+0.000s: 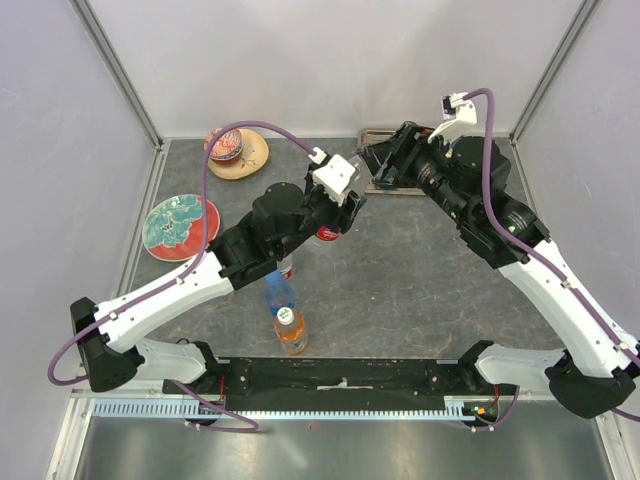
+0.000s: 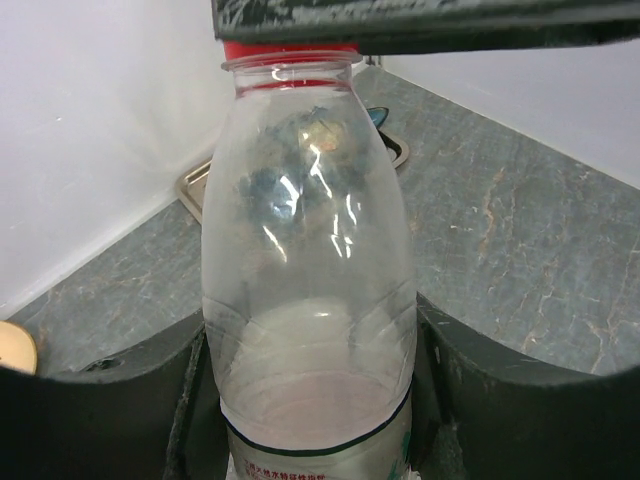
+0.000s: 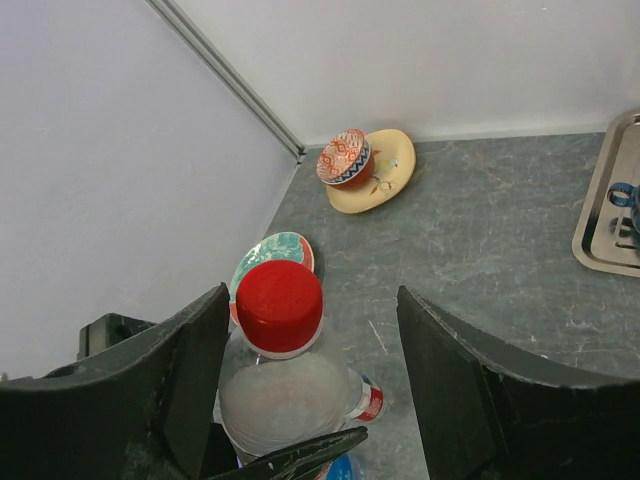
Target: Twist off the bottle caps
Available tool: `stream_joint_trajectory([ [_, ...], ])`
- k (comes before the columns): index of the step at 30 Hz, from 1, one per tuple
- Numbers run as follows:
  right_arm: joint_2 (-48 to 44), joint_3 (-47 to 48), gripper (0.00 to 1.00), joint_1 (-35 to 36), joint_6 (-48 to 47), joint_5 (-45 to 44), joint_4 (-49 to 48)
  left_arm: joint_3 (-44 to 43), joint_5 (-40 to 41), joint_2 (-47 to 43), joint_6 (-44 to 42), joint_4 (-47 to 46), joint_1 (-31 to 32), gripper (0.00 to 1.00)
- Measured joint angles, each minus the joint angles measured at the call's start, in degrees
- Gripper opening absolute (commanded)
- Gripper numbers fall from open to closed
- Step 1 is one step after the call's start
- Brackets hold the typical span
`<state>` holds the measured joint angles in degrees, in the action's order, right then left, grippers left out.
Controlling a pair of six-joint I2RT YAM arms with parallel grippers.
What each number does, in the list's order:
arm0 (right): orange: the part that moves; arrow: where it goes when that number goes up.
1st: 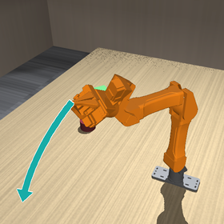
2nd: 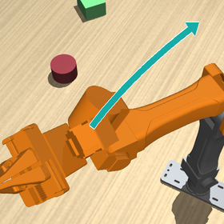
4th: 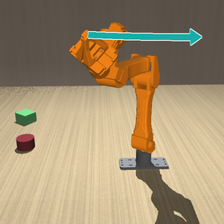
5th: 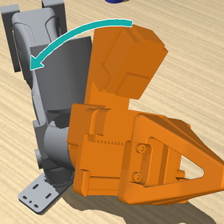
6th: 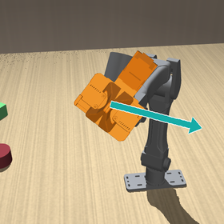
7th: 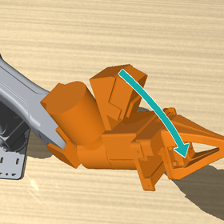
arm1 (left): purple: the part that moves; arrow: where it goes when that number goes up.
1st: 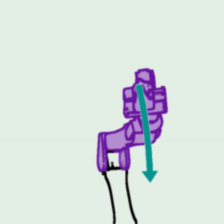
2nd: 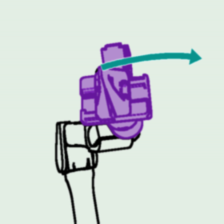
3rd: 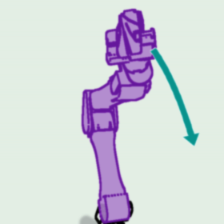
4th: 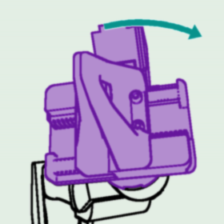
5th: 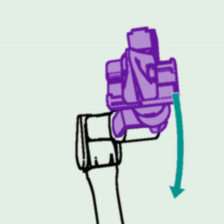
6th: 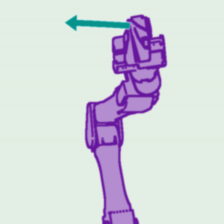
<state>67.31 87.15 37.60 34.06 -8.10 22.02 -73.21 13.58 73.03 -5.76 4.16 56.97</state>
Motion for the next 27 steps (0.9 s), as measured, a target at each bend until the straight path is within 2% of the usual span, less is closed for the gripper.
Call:
stream_joint_trajectory([
  [8,1.27,0.00,0.72,0.55,-0.02,-1.14,-0.17,0.57,2.01,0.00,-0.90,-0.04,0.11,0.36],
  [17,2.32,0.00,0.58,0.83,0.00,-0.96,-1.36,1.27,2.51,-0.02,-1.20,-0.11,0.13,0.36],
  [20,2.84,-0.02,0.48,0.83,0.13,-0.61,-1.49,1.49,2.49,-0.02,-1.20,0.00,0.13,0.36],
  [21,2.93,-0.02,0.41,0.92,0.22,-0.46,-1.79,1.64,2.49,-0.02,-1.20,-0.02,0.11,0.36],
  [26,2.93,-0.37,0.20,1.14,0.07,0.13,-2.19,2.29,2.49,-0.26,-1.20,-0.44,0.13,0.36],
  [27,2.93,-0.55,0.08,1.16,0.07,0.13,-2.27,2.49,2.51,-0.37,-1.20,-0.48,0.13,0.36],
])
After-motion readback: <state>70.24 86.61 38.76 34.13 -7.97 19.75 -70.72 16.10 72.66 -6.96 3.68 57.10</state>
